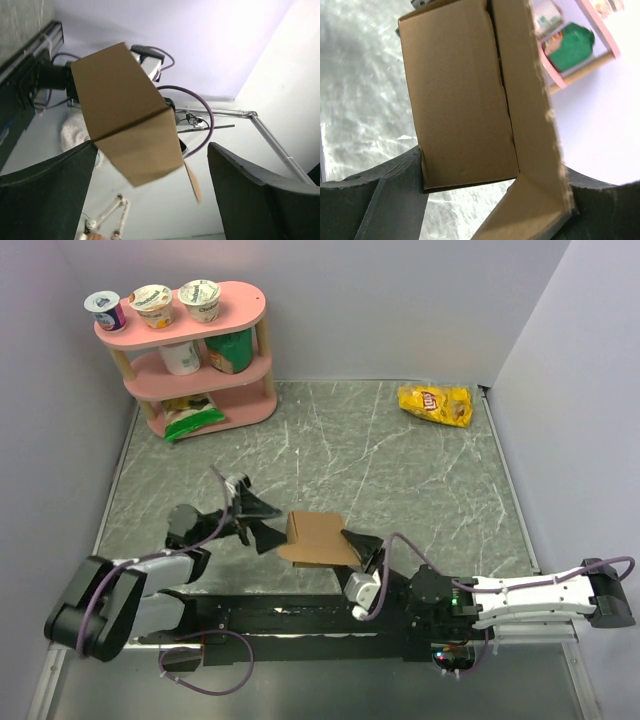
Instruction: Fold the paper box
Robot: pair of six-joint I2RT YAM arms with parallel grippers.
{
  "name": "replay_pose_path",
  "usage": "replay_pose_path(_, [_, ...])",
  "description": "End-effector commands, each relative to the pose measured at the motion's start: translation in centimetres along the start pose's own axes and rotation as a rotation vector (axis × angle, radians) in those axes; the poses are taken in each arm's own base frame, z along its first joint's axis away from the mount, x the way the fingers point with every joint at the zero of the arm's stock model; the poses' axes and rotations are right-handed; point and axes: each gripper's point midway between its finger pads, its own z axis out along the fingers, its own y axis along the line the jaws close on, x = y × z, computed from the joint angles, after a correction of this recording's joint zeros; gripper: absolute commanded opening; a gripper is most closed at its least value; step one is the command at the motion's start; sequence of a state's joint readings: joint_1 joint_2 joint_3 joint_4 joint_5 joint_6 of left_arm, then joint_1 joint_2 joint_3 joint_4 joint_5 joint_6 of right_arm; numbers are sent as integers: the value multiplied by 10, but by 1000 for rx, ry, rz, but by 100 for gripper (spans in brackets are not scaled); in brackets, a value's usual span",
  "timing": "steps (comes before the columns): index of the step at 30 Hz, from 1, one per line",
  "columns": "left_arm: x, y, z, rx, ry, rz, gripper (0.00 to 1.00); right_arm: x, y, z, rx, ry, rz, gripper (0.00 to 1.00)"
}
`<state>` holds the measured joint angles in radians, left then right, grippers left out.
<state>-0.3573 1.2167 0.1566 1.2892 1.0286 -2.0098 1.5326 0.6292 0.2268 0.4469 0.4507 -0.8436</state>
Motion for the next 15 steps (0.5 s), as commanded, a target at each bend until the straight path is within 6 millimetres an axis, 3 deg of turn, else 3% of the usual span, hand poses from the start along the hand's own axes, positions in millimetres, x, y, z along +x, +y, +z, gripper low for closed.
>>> replay_pose_path(1, [-26,-33,-19,4,-83,13,96,-1,3,-4,-47,23,140,46])
replay_pose_path(2, [-45,-41,-26,-11,-140,73,96,4,-2,-5,-33,43,209,46])
replay_pose_path(3, [-49,-43,-30,-34,-160,129,96,-3,-3,-4,-52,27,251,46])
replay_pose_path(4, [-59,-38,-33,-76,-180,268,96,5,2,-6,-88,60,274,46])
replay_pose_path(6, [-86,-48,-44,-192,-290,297,96,10,-10,-6,-68,85,389,45])
replay_pose_path(7, [-113,-47,-57,-300,-398,528,96,11,-6,-6,-109,89,422,45])
replay_pose_path(8, [-116,-61,-62,-400,-436,559,96,13,-3,-6,-126,103,478,45])
replay_pose_path(9, [-123,-68,-68,-467,-472,664,96,17,-16,-5,-96,119,506,44])
replay_pose_path(10, [-130,-75,-75,-522,-502,783,96,16,-12,-5,-132,120,528,44])
replay_pose_path(11, [-125,-90,-76,-521,-514,870,96,20,-10,-6,-139,147,564,43])
replay_pose_path(12, [-123,-96,-76,-525,-517,940,96,23,-19,-5,-116,157,584,43])
replay_pose_path(15, [-107,-108,-74,-466,-525,1171,96,19,-22,-7,-148,151,661,44])
